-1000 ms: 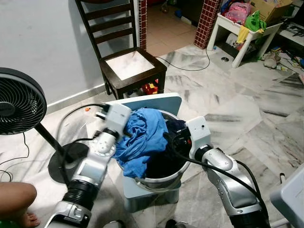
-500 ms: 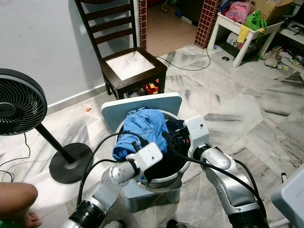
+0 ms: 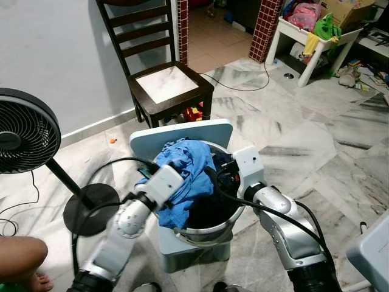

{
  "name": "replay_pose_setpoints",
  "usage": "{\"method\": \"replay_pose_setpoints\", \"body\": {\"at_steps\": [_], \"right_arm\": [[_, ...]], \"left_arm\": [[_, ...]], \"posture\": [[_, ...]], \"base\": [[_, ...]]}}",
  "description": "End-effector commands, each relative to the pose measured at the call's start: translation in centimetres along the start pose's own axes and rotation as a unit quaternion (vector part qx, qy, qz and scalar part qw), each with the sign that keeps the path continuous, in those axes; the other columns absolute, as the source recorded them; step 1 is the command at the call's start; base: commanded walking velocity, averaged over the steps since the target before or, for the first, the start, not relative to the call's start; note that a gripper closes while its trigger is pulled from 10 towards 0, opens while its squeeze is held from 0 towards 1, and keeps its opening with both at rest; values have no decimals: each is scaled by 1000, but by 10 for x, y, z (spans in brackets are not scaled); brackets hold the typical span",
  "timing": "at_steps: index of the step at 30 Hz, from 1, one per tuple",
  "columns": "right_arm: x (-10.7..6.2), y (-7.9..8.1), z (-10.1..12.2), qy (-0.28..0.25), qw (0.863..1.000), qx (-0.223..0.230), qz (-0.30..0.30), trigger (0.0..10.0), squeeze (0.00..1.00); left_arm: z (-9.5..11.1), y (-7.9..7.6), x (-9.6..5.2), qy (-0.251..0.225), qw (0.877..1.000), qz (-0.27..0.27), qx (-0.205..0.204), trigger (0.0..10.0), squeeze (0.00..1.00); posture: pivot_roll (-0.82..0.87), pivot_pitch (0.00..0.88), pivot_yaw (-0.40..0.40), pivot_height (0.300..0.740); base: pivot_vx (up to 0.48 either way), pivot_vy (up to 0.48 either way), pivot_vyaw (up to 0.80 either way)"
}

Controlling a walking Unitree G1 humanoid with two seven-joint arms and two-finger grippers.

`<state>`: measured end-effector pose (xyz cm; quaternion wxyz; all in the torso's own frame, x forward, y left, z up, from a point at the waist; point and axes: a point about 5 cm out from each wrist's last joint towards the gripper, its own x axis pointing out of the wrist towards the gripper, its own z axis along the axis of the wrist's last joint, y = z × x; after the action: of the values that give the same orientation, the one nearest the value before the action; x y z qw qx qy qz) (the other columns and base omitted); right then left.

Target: Hang hanger

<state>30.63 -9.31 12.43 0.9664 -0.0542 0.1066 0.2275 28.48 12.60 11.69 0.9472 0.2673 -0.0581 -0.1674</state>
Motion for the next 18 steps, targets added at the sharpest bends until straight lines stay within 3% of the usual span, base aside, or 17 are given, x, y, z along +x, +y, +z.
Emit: {"method": "replay_pose_setpoints", "body": {"at_steps": [1,6,9,12,13,15,18], "right_arm": [[2,1,1,-4,1000,-2,0,10000,0],[7,3,3,-11,1000,-2,5,10000,0],[9,3,5,-15,1000,-1,4,10000,0],[10,2,4,-16,1000,0,2,10000,0],[10,2,4,-16,1000,0,2,10000,0],[11,1,4,-17,1000,1,0,10000,0],[12,2,3,-18,1000,2,0,10000,0]], "left_arm": [[5,5,-5,-13,1000,23,1,10000,1000],[7,13,-19,-15,999,47,-3,10000,1000],[-1,28,-33,20,993,109,-44,10000,1000],[-14,35,-45,70,980,157,-96,10000,1000],[-14,35,-45,70,980,157,-96,10000,1000],[-28,33,-54,113,969,176,-134,10000,1000],[-39,29,-57,147,950,194,-196,10000,1000]], "posture": [[74,109,-12,740],[84,91,-9,740],[86,86,-2,740],[95,83,3,740],[95,83,3,740],[99,82,2,740],[98,82,3,740]], "base": [[0,0,0],[0,0,0],[0,0,0],[0,0,0],[0,0,0],[0,0,0],[0,0,0]]}}
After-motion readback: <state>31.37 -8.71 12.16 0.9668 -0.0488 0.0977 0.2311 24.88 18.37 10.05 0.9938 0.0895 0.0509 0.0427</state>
